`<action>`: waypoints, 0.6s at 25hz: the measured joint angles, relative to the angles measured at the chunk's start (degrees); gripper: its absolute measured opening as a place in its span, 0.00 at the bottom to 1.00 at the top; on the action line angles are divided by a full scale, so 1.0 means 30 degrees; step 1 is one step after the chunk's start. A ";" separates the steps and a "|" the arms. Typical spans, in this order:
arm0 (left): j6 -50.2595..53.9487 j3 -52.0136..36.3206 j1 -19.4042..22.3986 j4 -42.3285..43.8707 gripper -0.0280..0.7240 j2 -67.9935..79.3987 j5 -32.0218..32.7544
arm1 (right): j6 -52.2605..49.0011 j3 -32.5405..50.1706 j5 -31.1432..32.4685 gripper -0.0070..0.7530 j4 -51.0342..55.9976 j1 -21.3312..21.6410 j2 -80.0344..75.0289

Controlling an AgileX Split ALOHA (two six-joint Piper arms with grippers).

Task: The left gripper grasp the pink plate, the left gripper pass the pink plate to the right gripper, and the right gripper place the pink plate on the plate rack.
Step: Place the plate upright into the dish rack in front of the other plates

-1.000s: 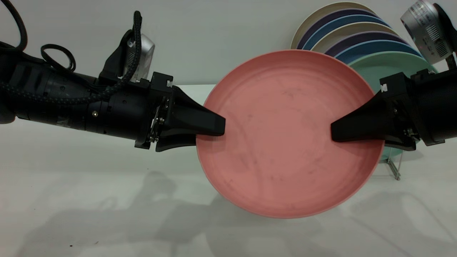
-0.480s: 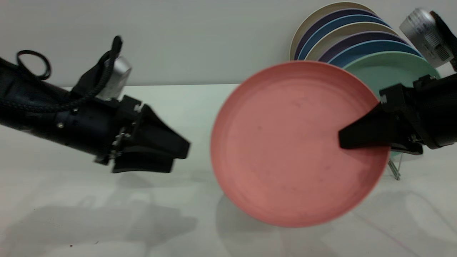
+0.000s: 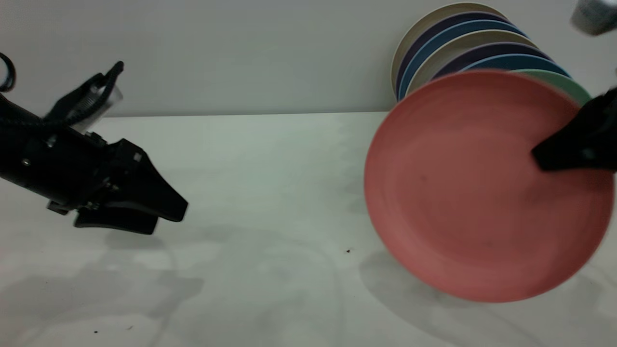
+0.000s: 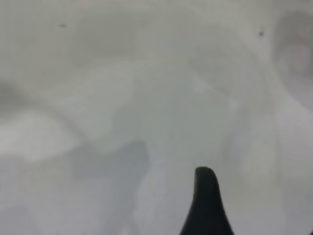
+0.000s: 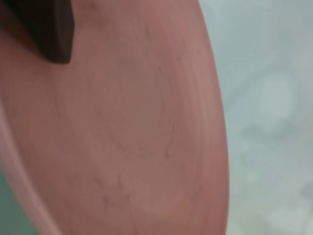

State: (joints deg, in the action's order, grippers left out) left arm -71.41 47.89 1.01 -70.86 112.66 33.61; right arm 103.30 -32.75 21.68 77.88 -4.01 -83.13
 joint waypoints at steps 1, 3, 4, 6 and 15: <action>0.0387 0.0000 0.0060 0.0337 0.81 -0.0149 -0.0315 | 0.0042 0.0000 0.0085 0.13 -0.1585 0.0000 0.0698; 0.0895 0.0000 0.0159 0.0889 0.81 -0.0324 -0.0797 | 0.0006 0.0000 0.0233 0.13 -0.3941 0.0000 0.1694; 0.1056 0.0000 0.0185 0.1103 0.81 -0.0361 -0.0948 | -0.0170 -0.0102 0.0425 0.13 -0.4922 0.0000 0.1973; 0.1243 0.0000 0.0185 0.1431 0.81 -0.0400 -0.1018 | -0.0851 -0.0629 0.1173 0.13 -0.7125 0.0000 0.2226; 0.1405 0.0000 0.0185 0.1569 0.81 -0.0498 -0.1056 | -0.5061 -0.4983 0.4401 0.13 -1.5680 0.0000 0.1249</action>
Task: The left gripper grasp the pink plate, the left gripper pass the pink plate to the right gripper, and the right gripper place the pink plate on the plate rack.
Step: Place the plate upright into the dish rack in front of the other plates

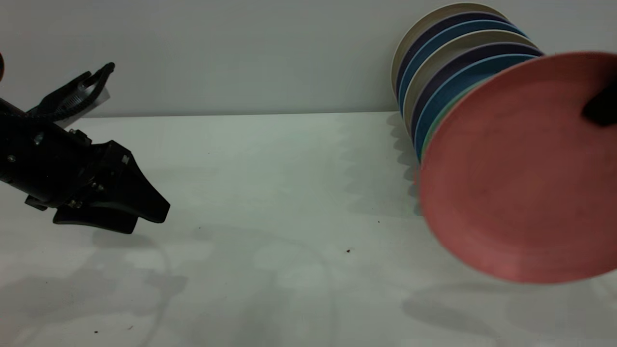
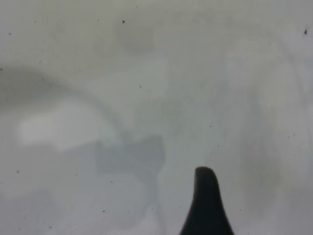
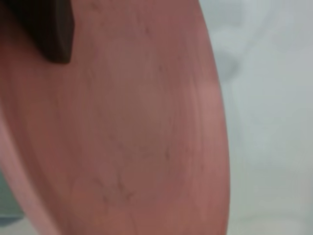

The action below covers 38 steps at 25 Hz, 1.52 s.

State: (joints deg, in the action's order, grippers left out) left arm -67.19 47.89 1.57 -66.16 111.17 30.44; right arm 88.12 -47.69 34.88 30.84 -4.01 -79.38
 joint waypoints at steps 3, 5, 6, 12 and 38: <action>0.0085 0.0000 0.0000 0.0000 0.81 0.0000 0.0017 | -0.0297 -0.1629 0.0417 0.13 -0.1539 0.0000 -0.0854; 0.0108 0.0000 0.0000 0.0000 0.81 0.0000 0.0037 | -0.0357 -0.2862 0.0788 0.13 -0.2188 0.0000 -0.1518; 0.0125 0.0000 0.0000 0.0000 0.81 0.0000 0.0060 | -0.0377 -0.3482 0.1029 0.13 -0.2449 0.0000 -0.1904; 0.0146 0.0000 0.0000 0.0000 0.81 0.0000 0.0228 | -0.0789 -0.6687 0.2290 0.13 -0.3674 0.0000 -0.3945; 0.0275 0.0000 0.0000 0.0021 0.81 0.0000 -0.0137 | -0.0849 -0.9166 0.0638 0.13 -0.5270 0.0000 -0.6216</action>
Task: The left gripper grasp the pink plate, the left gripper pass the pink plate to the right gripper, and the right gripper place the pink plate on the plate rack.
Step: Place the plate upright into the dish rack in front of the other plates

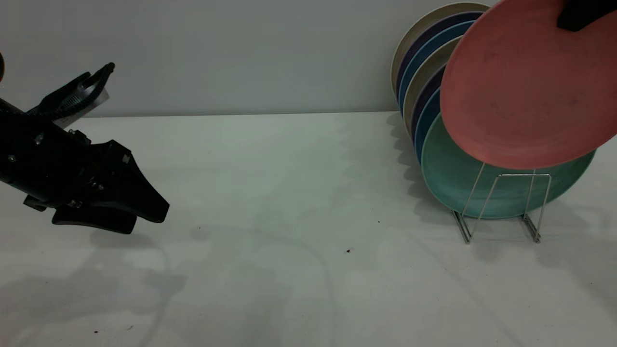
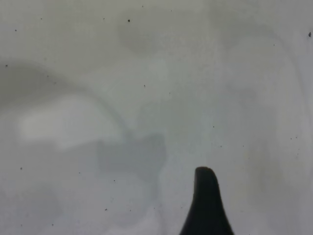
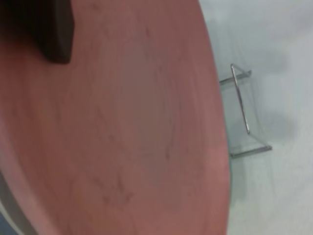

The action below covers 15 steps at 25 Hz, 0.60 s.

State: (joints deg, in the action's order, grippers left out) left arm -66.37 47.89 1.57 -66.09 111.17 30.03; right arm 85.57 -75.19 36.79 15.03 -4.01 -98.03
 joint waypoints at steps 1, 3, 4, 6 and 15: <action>0.0000 0.0000 0.0000 0.0000 0.81 0.0000 0.0000 | 0.0000 0.0000 0.0072 0.13 0.0000 0.0000 0.0000; 0.0000 0.0000 0.0000 0.0000 0.81 0.0000 -0.0017 | 0.0000 0.0000 0.0215 0.13 0.0000 0.0000 -0.0021; 0.0000 0.0000 0.0000 0.0000 0.81 0.0000 -0.0037 | 0.0000 0.0052 0.0215 0.13 0.0000 0.0000 -0.0038; 0.0017 0.0000 0.0000 0.0000 0.81 0.0000 -0.0076 | -0.0019 0.0088 0.0256 0.13 0.0024 0.0000 -0.0130; 0.0035 0.0000 0.0000 0.0000 0.81 0.0000 -0.0083 | -0.0130 0.0088 -0.0165 0.13 0.0542 0.0000 -0.1337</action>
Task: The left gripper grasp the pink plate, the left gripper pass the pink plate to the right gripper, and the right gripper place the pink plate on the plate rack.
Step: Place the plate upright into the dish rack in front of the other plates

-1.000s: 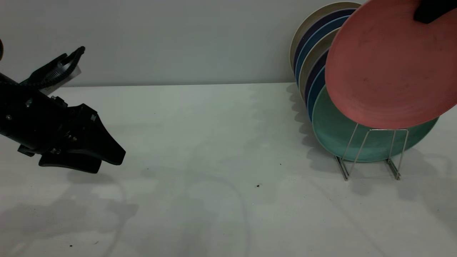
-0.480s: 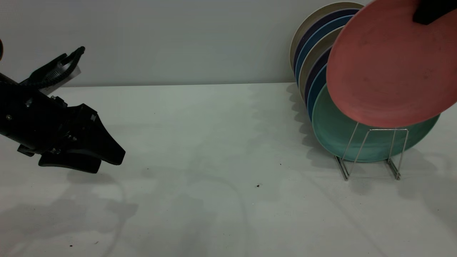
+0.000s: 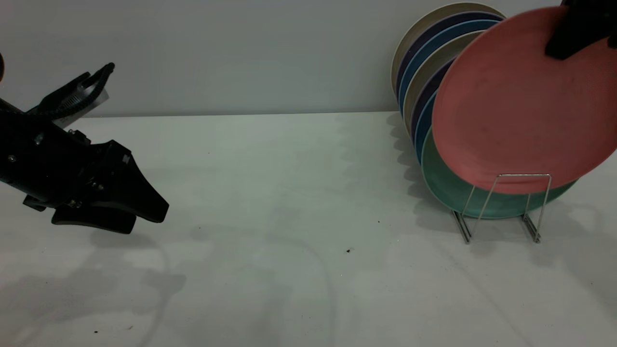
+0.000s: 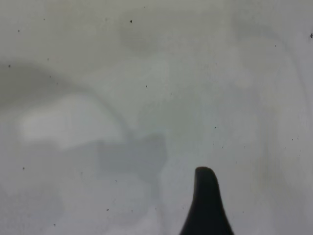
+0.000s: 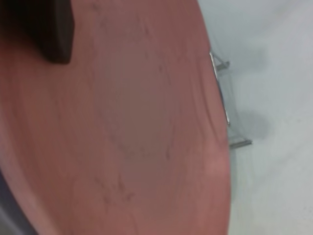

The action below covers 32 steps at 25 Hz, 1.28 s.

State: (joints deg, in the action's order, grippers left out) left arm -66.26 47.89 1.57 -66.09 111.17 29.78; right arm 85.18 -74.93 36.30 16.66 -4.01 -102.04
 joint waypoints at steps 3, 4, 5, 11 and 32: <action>0.0000 0.0000 0.0000 0.0000 0.81 0.0000 0.0000 | -0.0085 0.0000 -0.0135 0.13 0.0040 0.0000 -0.0377; 0.0000 0.0000 0.0000 0.0000 0.81 0.0000 -0.0016 | -0.0107 0.0000 -0.0135 0.13 0.0063 0.0000 -0.0418; 0.0022 0.0000 0.0000 0.0000 0.81 0.0000 -0.0043 | -0.0121 0.0000 -0.0135 0.13 0.0063 0.0000 -0.0416; 0.0022 0.0000 0.0000 0.0000 0.81 0.0000 -0.0191 | -0.0164 0.0000 0.0100 0.15 0.0087 0.0000 -0.0416; 0.3292 0.0091 0.0000 0.3066 0.81 -0.0792 -0.0982 | -0.8497 -0.0019 0.4067 0.37 0.0810 0.0000 -0.0241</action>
State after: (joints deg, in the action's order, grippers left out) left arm -56.39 48.17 1.57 -56.90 108.79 26.84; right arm 59.69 -74.98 48.50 19.09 -4.01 -102.77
